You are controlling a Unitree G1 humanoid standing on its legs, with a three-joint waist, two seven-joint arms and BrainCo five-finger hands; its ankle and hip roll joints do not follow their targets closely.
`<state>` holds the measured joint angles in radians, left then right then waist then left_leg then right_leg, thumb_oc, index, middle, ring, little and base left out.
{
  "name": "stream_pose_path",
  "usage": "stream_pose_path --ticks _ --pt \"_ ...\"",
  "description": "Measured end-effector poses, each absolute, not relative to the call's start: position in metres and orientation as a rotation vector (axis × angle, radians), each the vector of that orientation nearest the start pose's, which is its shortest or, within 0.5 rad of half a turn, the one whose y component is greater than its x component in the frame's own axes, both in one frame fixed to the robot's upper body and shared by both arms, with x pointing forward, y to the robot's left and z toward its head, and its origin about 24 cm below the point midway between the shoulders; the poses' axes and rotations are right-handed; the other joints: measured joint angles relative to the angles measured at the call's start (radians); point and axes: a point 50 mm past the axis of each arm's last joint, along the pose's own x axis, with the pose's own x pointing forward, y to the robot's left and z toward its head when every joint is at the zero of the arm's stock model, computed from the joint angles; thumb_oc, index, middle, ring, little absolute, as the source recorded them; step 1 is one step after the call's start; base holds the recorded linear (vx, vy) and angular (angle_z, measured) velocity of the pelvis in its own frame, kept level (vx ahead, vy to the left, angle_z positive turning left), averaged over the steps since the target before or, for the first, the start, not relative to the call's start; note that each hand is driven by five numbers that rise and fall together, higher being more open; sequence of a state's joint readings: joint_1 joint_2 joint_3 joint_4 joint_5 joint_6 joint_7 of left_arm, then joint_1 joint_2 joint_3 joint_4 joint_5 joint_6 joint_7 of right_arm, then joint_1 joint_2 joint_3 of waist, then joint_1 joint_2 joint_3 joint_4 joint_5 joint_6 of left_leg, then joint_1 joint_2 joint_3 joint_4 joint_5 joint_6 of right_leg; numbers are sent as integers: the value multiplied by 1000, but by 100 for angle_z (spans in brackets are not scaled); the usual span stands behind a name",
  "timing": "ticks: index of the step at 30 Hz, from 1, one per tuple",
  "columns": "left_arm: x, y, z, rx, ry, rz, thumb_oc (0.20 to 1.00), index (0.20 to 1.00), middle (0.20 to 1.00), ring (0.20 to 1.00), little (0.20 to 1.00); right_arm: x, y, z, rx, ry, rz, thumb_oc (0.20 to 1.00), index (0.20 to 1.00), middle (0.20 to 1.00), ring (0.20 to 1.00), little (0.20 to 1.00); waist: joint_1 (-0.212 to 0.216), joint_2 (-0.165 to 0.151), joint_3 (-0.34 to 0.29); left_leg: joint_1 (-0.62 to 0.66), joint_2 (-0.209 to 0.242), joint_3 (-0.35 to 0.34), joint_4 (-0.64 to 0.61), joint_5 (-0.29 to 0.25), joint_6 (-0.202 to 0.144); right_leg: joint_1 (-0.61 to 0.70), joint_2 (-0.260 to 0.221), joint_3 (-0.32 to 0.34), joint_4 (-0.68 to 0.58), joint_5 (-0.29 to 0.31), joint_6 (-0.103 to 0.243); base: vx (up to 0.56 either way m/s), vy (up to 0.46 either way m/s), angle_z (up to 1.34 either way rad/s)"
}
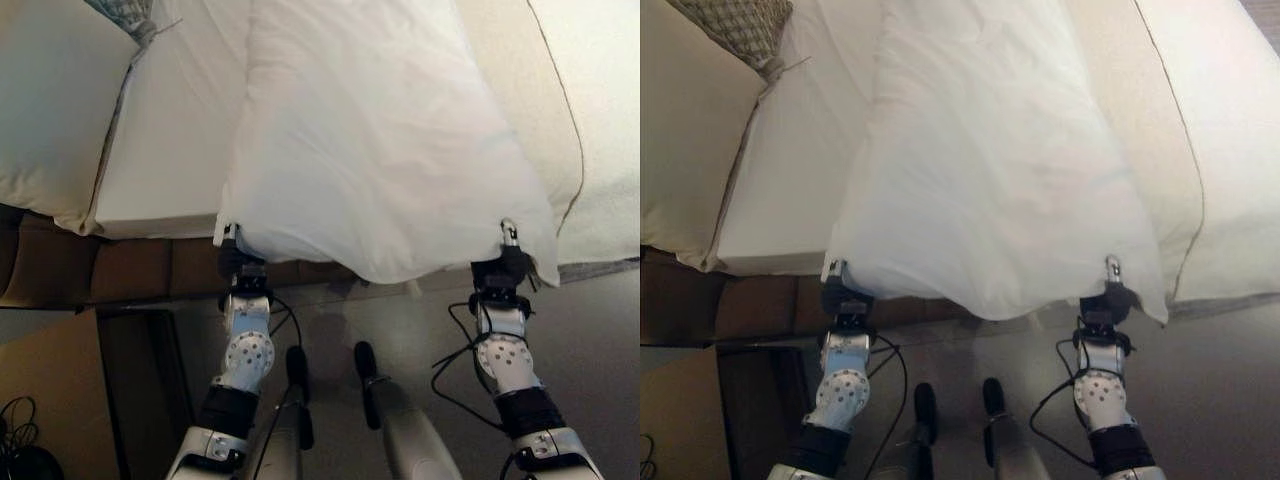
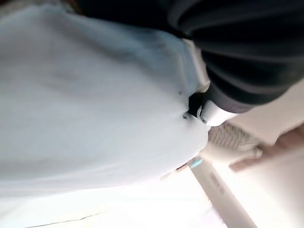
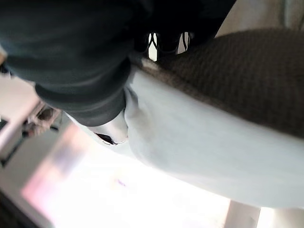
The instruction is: Make the bed
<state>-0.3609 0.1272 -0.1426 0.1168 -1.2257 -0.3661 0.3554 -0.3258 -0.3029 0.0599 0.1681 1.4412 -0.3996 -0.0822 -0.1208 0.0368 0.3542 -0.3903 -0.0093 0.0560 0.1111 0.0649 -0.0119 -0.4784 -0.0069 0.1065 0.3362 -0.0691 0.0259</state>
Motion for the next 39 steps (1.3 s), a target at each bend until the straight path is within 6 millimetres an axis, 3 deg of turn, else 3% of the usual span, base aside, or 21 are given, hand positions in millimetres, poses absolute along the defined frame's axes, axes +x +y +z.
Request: stream_pose_path --ticks 3,6,9,11,13,17,18,20,23,27,32,39 --pt "324 152 139 -1103 -250 152 200 200 200 200 200 316 -213 131 1077 -383 -106 200 200 200 200 200 1 0 -1 1 -15 -1 -25 18 23 21 -30 11 -54 22 32 0 -73 6" --pt "327 156 168 -1077 -333 90 200 200 200 200 200 320 -215 165 1040 -464 -45 200 200 200 200 200 10 0 -1 0 -10 -2 -50 32 19 31 -32 0 -101 55 35 -16 -94 -3" --pt "320 158 173 -1099 -376 61 200 200 200 200 200 309 -206 176 1067 -508 23 200 200 200 200 200 11 0 -1 2 -2 -2 -61 42 17 30 -23 -4 -107 54 29 -2 -62 -2" --pt "315 163 165 -1099 -387 55 200 200 200 200 200 300 -203 176 1075 -522 59 200 200 200 200 200 9 -1 -1 2 6 -2 -66 41 12 30 -15 -4 -113 52 27 -9 -46 -6" --pt "309 171 152 -1100 -380 83 200 200 200 200 200 293 -207 166 1060 -523 49 200 200 200 200 200 6 -1 -1 0 10 -3 -67 39 7 29 -10 -5 -115 49 22 -5 -18 -2" --pt "286 188 106 -1107 -316 183 200 200 200 200 200 268 -230 107 1037 -405 -71 200 200 200 200 200 0 -2 1 -6 18 -8 -83 35 -1 23 -3 -13 -125 42 10 -3 -27 2" --pt "280 190 94 -1111 -286 207 200 200 200 200 200 262 -236 82 1027 -334 -120 200 200 200 200 200 -1 -3 2 -5 20 -11 -87 35 -3 26 -2 -21 -131 41 9 -10 -27 6" --pt "277 190 87 -1112 -266 212 200 200 200 200 200 258 -239 64 1031 -272 -155 200 200 200 200 200 0 -3 2 -5 22 -13 -88 34 -4 28 -2 -29 -135 41 9 -8 -24 5" --pt "273 196 50 -1016 -149 285 200 200 200 200 200 253 -247 19 1016 -135 -223 200 200 200 200 200 7 -3 3 0 24 -30 -89 32 -7 47 -1 -40 -149 35 7 -3 0 14" --pt "281 190 21 -905 -18 350 200 200 200 200 200 262 -251 -22 1017 11 -346 200 200 200 200 200 25 -3 3 21 25 -33 -92 31 -10 75 -1 -50 -162 34 8 11 11 6" --pt "293 190 -5 -778 95 417 200 200 200 200 200 263 -249 -40 954 119 -370 200 200 200 200 200 30 -3 2 45 27 -41 -91 30 -10 108 -1 -63 -170 32 9 27 15 6" --pt "291 193 -31 -698 200 490 200 200 200 200 200 256 -250 -60 854 241 -393 200 200 200 200 200 30 -2 -22 49 32 -56 -91 22 -23 129 2 -73 -198 30 8 37 9 2"
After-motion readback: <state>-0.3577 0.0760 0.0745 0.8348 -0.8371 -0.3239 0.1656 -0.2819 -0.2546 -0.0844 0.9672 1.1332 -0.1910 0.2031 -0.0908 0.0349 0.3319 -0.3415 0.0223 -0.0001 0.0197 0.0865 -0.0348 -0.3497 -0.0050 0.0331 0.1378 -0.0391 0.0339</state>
